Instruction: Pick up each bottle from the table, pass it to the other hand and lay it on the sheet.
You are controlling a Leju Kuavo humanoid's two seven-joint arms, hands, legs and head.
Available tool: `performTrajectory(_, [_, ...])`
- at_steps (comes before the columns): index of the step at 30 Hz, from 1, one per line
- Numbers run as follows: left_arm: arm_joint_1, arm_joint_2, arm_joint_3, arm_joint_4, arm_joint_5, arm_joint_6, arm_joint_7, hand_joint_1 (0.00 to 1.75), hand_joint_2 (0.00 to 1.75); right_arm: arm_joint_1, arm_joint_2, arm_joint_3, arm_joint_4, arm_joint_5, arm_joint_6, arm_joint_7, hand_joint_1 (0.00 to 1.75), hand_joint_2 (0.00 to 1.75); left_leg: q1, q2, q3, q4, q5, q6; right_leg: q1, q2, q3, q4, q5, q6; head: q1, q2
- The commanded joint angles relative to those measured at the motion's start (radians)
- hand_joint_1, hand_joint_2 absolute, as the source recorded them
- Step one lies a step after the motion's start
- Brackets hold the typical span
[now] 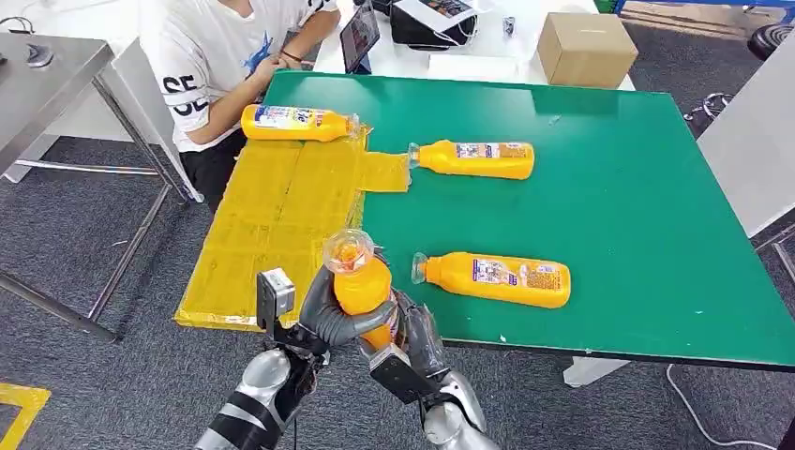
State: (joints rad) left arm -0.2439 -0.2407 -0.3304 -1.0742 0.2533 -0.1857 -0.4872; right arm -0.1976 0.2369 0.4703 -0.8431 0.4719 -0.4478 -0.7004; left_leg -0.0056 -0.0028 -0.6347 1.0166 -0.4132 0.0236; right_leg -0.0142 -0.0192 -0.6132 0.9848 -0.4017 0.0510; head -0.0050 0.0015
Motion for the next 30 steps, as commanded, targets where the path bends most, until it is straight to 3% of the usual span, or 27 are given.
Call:
performTrajectory(1, [-0.018, 0.018, 0.002, 0.046, 0.118, -0.138, 0.064, 1.75, 1.75, -0.026, -0.011, 0.028, 0.011, 0.005, -0.026, 0.002, 1.59, 1.75, 0.001, 0.001, 0.006, -0.001, -0.003, -0.002, 0.001, 0.003, 0.006, -0.001, -0.002, -0.002, 0.0, 0.0])
performTrajectory(2, [-0.017, 0.021, 0.004, 0.05, 0.124, -0.142, 0.064, 1.75, 1.75, -0.028, -0.009, 0.025, 0.014, 0.005, -0.033, 0.002, 0.03, 1.75, 0.001, 0.001, 0.005, -0.001, -0.002, -0.001, 0.001, 0.002, 0.004, -0.001, -0.001, -0.002, 0.0, 0.0])
performTrajectory(3, [-0.014, 0.018, 0.013, 0.053, 0.151, -0.156, 0.071, 1.75, 1.75, -0.026, -0.003, 0.013, 0.007, 0.0, -0.06, 0.002, 0.0, 1.75, 0.0, 0.001, 0.003, -0.001, -0.001, -0.001, 0.0, 0.002, 0.002, -0.001, -0.001, -0.001, 0.0, 0.0])
performTrajectory(4, [-0.011, 0.022, 0.015, 0.048, 0.152, -0.154, 0.071, 1.75, 1.75, -0.03, -0.001, 0.007, 0.007, -0.004, -0.056, 0.002, 0.0, 0.0, 0.001, 0.002, 0.005, -0.001, -0.002, -0.002, 0.001, 0.003, 0.005, -0.001, -0.001, -0.002, 0.0, 0.0])
performTrajectory(7, [-0.01, 0.027, 0.034, 0.024, 0.161, -0.124, 0.068, 1.75, 1.75, -0.019, -0.011, -0.005, -0.067, -0.034, -0.04, 0.002, 0.0, 0.0, 0.001, 0.002, 0.004, 0.0, -0.002, -0.002, 0.001, 0.003, 0.004, 0.0, -0.001, -0.002, 0.0, 0.0])
performTrajectory(10, [-0.02, 0.027, 0.08, -0.001, 0.151, -0.042, 0.058, 1.75, 1.75, 0.012, -0.032, -0.02, -0.21, -0.062, 0.054, 0.014, 0.0, 0.0, 0.0, 0.001, 0.002, 0.0, -0.001, -0.001, 0.0, 0.002, 0.002, 0.0, -0.001, -0.001, 0.0, 0.0])
performTrajectory(13, [-0.026, 0.028, 0.086, -0.001, 0.15, -0.037, 0.06, 1.75, 1.75, 0.018, -0.035, -0.021, -0.232, -0.058, 0.063, 0.023, 0.0, 0.0, 0.0, 0.001, 0.002, 0.0, -0.001, -0.001, 0.0, 0.001, 0.002, 0.0, -0.001, -0.001, 0.0, 0.0])
performTrajectory(16, [-0.07, 0.02, 0.14, 0.021, 0.087, 0.103, 0.018, 1.75, 1.75, 0.03, -0.044, -0.015, -0.304, -0.062, 0.089, 0.022, 0.0, 0.0, 0.001, -0.001, 0.002, 0.0, -0.001, -0.001, 0.001, 0.0, 0.002, 0.0, -0.001, -0.001, 0.0, 0.0])
performTrajectory(18, [-0.105, 0.021, 0.172, 0.042, 0.046, 0.175, -0.009, 1.75, 1.75, 0.034, -0.05, -0.002, -0.34, -0.046, 0.087, 0.035, 0.0, 0.0, 0.001, 0.0, 0.002, 0.0, -0.001, -0.001, 0.001, 0.0, 0.002, 0.0, -0.001, -0.001, 0.0, 0.0])
performTrajectory(19, [-0.13, 0.022, 0.192, 0.057, -0.03, 0.293, -0.053, 1.75, 1.75, 0.036, -0.052, 0.006, -0.359, -0.044, 0.09, 0.034, 0.0, 0.0, 0.002, 0.0, 0.005, 0.001, -0.002, -0.002, 0.001, 0.002, 0.004, 0.0, -0.002, -0.002, 0.0, 0.0])
performTrajectory(28, [-0.157, 0.022, 0.215, 0.082, -0.033, 0.303, -0.051, 1.75, 1.75, 0.037, -0.054, 0.016, -0.378, -0.041, 0.087, 0.038, 0.0, 0.0, 0.001, 0.001, 0.006, -0.001, -0.002, -0.001, 0.001, 0.002, 0.006, -0.001, -0.002, -0.002, 0.0, 0.0])
performTrajectory(30, [-0.206, 0.026, 0.253, 0.107, -0.108, 0.438, -0.105, 1.75, 1.75, 0.042, -0.045, 0.021, -0.424, -0.043, 0.052, 0.007, 0.0, 0.0, 0.002, 0.001, 0.007, 0.0, -0.002, -0.002, 0.001, 0.002, 0.006, -0.001, -0.002, -0.002, 0.0, 0.0])
